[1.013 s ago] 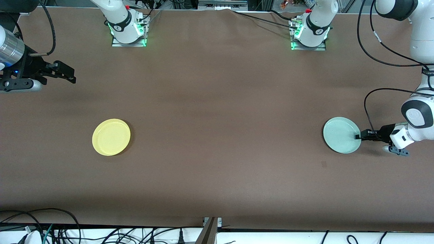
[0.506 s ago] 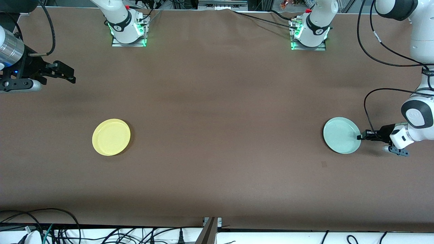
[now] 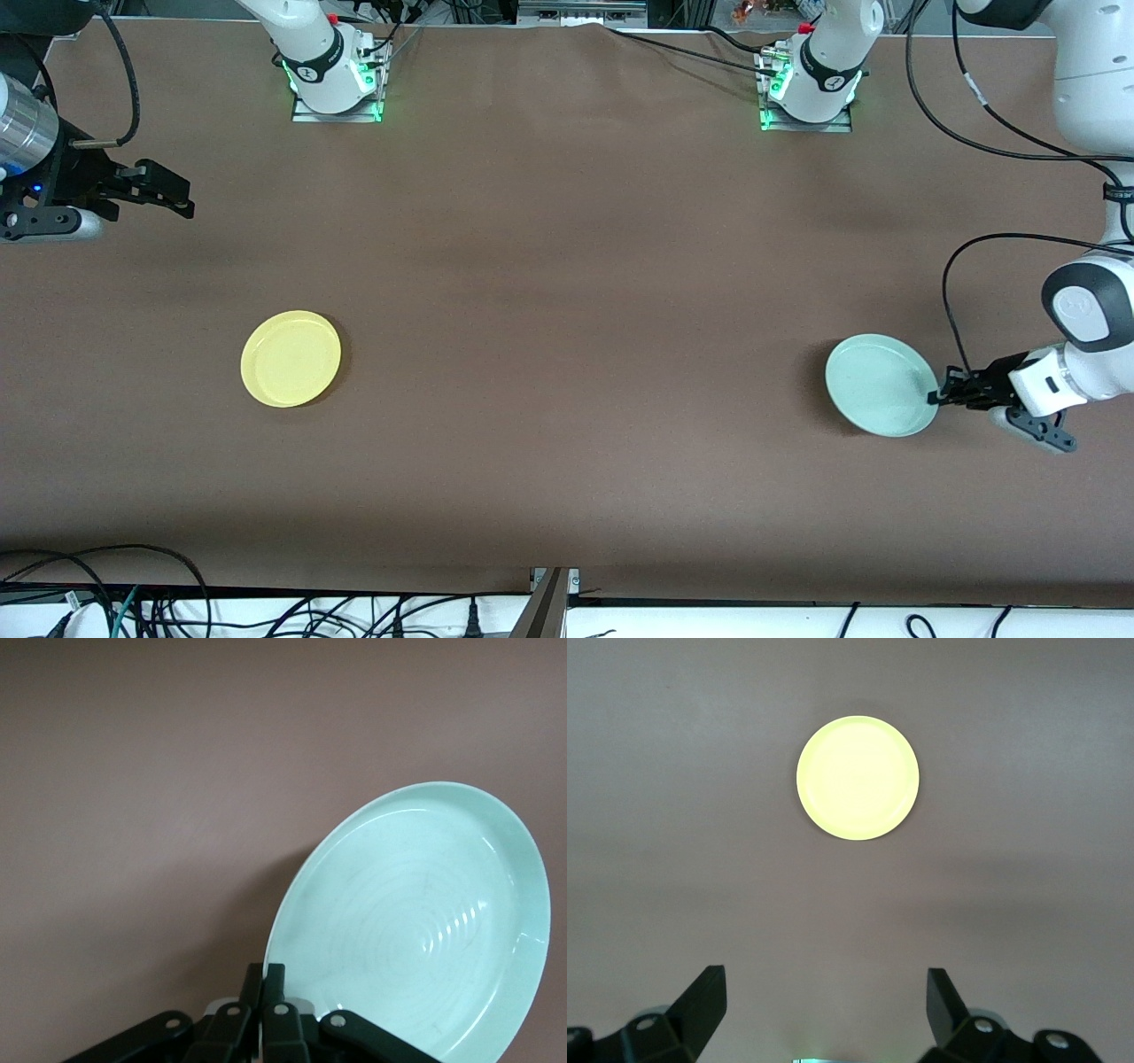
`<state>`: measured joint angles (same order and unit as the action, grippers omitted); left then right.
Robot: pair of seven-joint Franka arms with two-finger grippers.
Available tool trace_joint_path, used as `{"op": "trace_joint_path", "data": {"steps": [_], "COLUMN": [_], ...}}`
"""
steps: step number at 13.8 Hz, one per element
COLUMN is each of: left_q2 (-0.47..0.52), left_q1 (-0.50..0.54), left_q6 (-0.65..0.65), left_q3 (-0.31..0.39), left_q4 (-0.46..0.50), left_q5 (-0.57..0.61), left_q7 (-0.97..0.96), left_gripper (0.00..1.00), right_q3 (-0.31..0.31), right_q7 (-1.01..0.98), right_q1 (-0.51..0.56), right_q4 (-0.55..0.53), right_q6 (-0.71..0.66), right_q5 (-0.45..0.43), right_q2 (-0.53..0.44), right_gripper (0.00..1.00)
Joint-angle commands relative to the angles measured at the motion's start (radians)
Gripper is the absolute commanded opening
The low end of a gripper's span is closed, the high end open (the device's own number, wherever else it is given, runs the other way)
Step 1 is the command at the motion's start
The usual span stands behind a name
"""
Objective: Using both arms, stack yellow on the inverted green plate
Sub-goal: 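Lift the green plate by its rim with the left gripper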
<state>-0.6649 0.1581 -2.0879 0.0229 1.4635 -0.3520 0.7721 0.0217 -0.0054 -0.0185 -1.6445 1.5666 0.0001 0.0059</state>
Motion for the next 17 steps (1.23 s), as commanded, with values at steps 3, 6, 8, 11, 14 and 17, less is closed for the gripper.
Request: {"op": "trace_joint_path", "data": {"steps": [3,6,8,11,14,17], "left_q2": [-0.016,-0.019,-0.021,-0.036,-0.05,-0.074], "left_q1": [-0.185,-0.319,-0.4,-0.509,-0.616,-0.705], "left_q6": [-0.012,-0.101,-0.153,-0.155,-0.152,-0.138], "left_q3": [0.014,0.022,0.023,0.023,0.022,0.032], "left_q4": [-0.129,-0.175,-0.173,-0.176,-0.175,-0.175], "left_q5": [0.207,0.379,0.523,0.822,1.11,1.244], "left_q7": [-0.14,-0.235,-0.36,-0.584,-0.833,-0.944], "left_gripper": [0.0,0.0,0.0,0.0,0.0,0.0], "right_q3": [-0.002,0.0,-0.002,-0.008,-0.008,-0.008], "right_q7": [0.002,0.016,0.016,0.015,0.012,0.016], "right_q1": [0.006,0.005,0.008,0.008,0.006,0.006], "right_q4": [0.015,0.011,0.014,0.011,0.014,0.015], "right_q6": [-0.017,-0.017,-0.014,-0.017,-0.013,-0.005], "right_q5": [0.015,0.015,0.015,0.015,0.015,0.011], "right_q2": [0.005,0.003,0.005,0.003,0.003,0.005], "right_gripper": [1.0,1.0,1.0,1.0,1.0,1.0]}}
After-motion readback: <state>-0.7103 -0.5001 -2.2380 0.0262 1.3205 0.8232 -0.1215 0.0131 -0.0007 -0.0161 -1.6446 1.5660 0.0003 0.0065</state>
